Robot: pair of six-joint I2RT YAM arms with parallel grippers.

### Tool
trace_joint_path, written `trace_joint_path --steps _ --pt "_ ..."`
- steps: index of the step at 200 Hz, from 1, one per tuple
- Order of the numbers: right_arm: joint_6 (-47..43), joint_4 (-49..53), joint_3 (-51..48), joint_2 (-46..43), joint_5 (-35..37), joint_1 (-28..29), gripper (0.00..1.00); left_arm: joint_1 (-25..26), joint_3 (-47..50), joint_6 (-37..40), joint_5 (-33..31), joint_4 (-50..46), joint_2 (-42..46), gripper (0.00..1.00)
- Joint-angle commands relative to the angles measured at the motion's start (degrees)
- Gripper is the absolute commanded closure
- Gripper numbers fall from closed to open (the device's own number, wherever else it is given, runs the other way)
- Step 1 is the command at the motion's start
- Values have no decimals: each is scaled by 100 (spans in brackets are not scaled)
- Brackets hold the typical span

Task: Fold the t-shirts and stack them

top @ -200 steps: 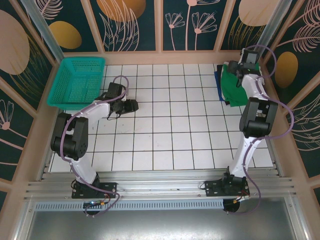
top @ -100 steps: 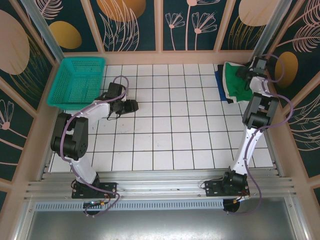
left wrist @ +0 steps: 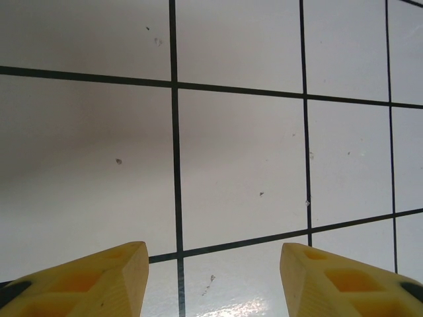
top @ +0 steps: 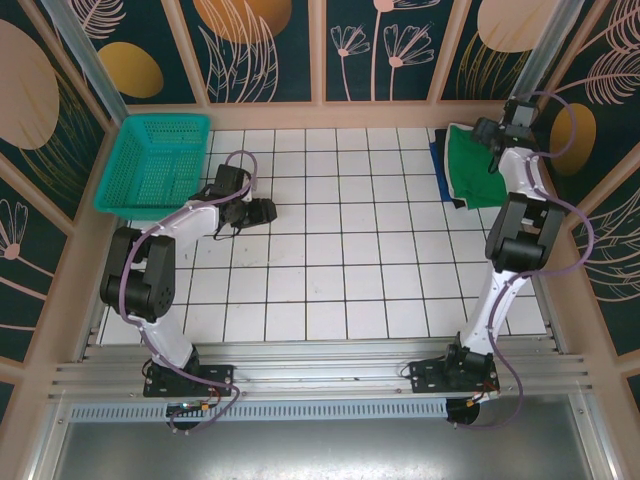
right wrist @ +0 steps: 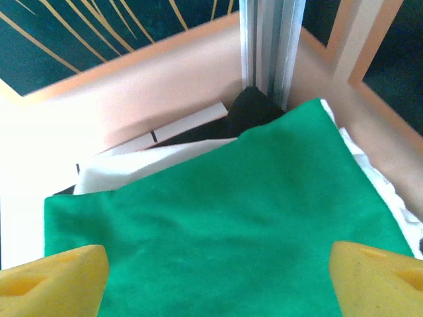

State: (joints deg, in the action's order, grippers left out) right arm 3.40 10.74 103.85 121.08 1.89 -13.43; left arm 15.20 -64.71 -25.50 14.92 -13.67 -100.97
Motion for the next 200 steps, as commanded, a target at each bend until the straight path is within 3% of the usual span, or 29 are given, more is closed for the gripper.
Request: trace_joint_path --steps 1,49,83,101,109,150,165,178,200 --pt "0 -401 -567 66 21 113 14 -42 88 62 -94 31 244 43" --pt "134 -304 -763 470 63 137 11 -67 410 24 -524 273 902 34" --pt "111 -360 -891 -155 101 156 1 -88 827 43 -1056 680 1648 26" --pt "83 -536 -1202 -677 127 156 1 -89 1233 86 -1462 1001 2214 2" --pt "58 -657 -1412 -934 108 159 1 -85 1447 141 -1654 1196 2507 1" --pt "19 -1507 -3292 -2412 82 173 1 -90 3100 737 -2767 2736 4361 2" --pt "136 -2016 -4236 -3120 72 188 1 -87 3737 1412 -3013 3350 4830 1" --pt "234 -2543 -5136 -3720 -39 227 1 -85 4200 1815 -3288 3777 5072 2" --pt "174 -3430 -6586 -4680 -75 390 1 -89 4660 1819 -4045 4226 5028 1"
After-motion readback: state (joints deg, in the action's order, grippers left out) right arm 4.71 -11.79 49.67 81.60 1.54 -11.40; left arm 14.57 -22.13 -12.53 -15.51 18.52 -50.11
